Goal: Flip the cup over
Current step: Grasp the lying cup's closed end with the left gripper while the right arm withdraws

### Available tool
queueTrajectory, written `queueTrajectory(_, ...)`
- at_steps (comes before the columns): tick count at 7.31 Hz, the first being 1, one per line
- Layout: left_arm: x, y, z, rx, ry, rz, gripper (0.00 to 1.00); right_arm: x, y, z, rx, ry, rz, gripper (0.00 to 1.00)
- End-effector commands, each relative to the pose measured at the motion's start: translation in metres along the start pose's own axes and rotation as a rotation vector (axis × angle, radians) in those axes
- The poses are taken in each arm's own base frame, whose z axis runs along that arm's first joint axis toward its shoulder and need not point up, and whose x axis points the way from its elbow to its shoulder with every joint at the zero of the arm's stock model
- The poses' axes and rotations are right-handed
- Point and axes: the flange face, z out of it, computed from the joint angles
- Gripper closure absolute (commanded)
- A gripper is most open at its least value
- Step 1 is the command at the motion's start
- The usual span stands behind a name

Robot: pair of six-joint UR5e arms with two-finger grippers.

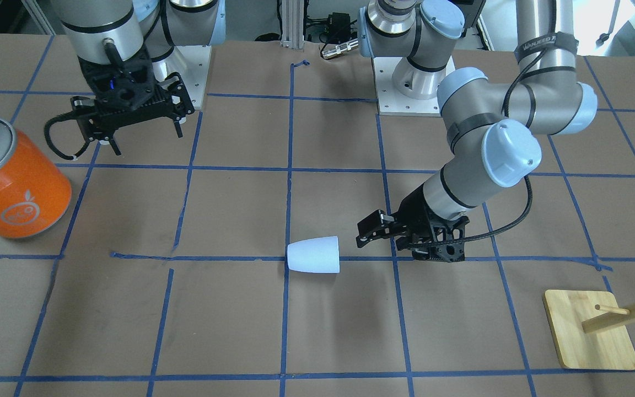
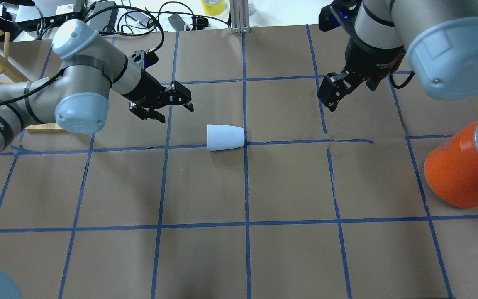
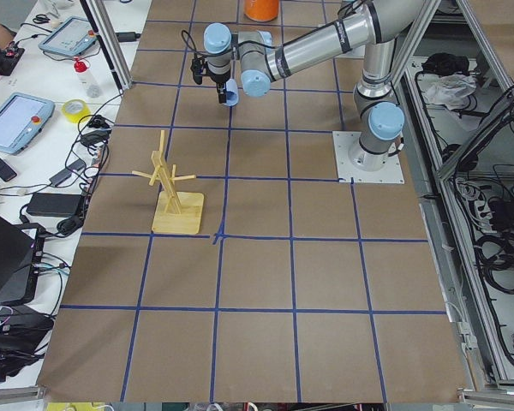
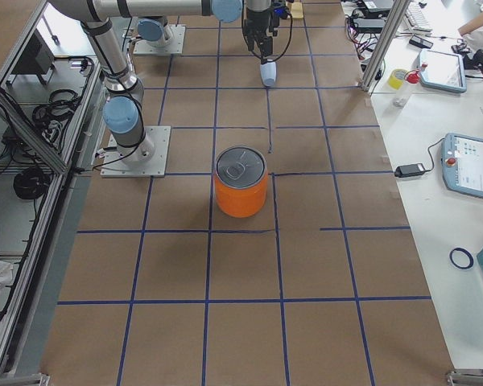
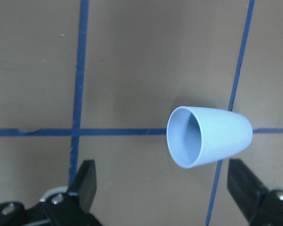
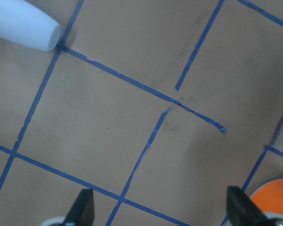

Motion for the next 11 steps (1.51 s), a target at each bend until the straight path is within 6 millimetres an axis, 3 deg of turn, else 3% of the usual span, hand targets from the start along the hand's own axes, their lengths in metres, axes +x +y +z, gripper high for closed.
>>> queueTrajectory(1,0.014,0.001,0.051,-0.057,0.055,-0.023,0.00,0.023,0.005,-0.008,0.016,0.006,0.143,0.00)
queueTrajectory(4,0.024,0.006,0.090,-0.151,0.150,-0.115,0.01,0.032,0.000,-0.037,0.074,0.021,0.177,0.00)
queueTrajectory(6,0.022,0.003,0.101,-0.165,0.153,-0.116,0.05,0.049,-0.025,-0.057,0.095,0.030,0.187,0.00)
queueTrajectory(7,0.022,0.004,0.102,-0.172,0.155,-0.129,0.46,0.053,-0.033,-0.062,0.036,0.010,0.184,0.00)
queueTrajectory(8,0.025,0.003,0.101,-0.183,0.183,-0.151,0.99,0.054,-0.037,-0.059,0.021,-0.001,0.182,0.00)
queueTrajectory(10,0.035,-0.010,0.087,-0.162,0.181,-0.255,1.00,0.057,-0.037,-0.054,0.009,0.000,0.182,0.00)
queueTrajectory(11,0.043,-0.020,0.074,-0.135,0.176,-0.311,1.00,0.070,-0.034,-0.053,0.007,-0.002,0.201,0.00)
